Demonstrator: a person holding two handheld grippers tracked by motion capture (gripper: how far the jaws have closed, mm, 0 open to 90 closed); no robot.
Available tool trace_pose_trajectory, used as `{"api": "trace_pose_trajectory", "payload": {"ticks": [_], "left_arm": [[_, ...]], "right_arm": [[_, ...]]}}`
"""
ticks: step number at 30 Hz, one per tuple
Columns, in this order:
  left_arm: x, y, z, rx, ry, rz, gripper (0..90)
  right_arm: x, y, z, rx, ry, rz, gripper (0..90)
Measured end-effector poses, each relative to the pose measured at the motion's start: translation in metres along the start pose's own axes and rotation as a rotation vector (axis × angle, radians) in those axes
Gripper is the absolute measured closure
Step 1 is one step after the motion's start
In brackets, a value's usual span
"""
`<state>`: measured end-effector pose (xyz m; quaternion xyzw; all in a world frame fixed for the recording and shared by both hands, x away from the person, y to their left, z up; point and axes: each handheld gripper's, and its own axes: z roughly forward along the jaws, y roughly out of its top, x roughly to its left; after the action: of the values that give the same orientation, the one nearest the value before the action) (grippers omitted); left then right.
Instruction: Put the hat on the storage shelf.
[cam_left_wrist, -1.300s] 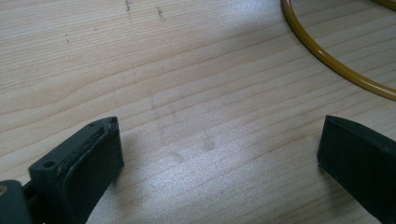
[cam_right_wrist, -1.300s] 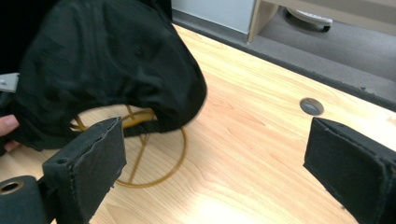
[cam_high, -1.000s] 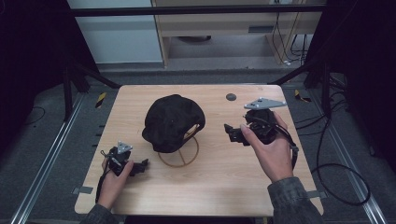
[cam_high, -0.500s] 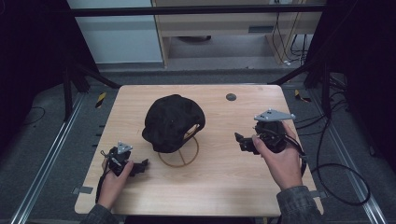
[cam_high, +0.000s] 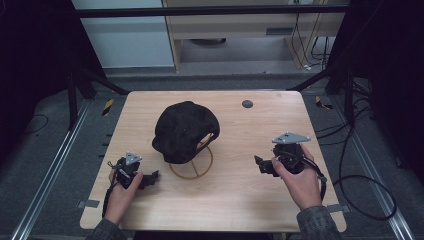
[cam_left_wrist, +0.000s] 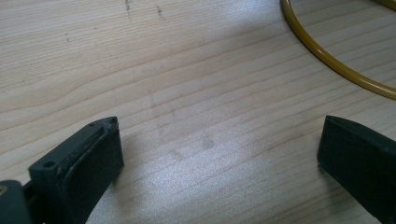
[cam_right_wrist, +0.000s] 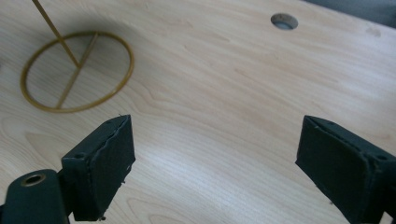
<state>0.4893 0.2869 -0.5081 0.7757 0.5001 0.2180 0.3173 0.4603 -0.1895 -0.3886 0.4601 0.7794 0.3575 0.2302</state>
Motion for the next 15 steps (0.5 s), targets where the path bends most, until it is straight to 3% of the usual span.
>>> {"api": "trace_pose_trajectory", "payload": {"ticks": [7,15], "left_arm": [[0.000,0.000,0.000,0.000,0.001,-0.002,0.0],[0.001,0.000,0.000,0.000,-0.009,0.006,0.0]], "right_arm": [[-0.004,-0.019,0.023,0.038,0.013,0.040,11.4],[-0.005,-0.037,0.061,0.065,0.007,0.089,11.5]]}}
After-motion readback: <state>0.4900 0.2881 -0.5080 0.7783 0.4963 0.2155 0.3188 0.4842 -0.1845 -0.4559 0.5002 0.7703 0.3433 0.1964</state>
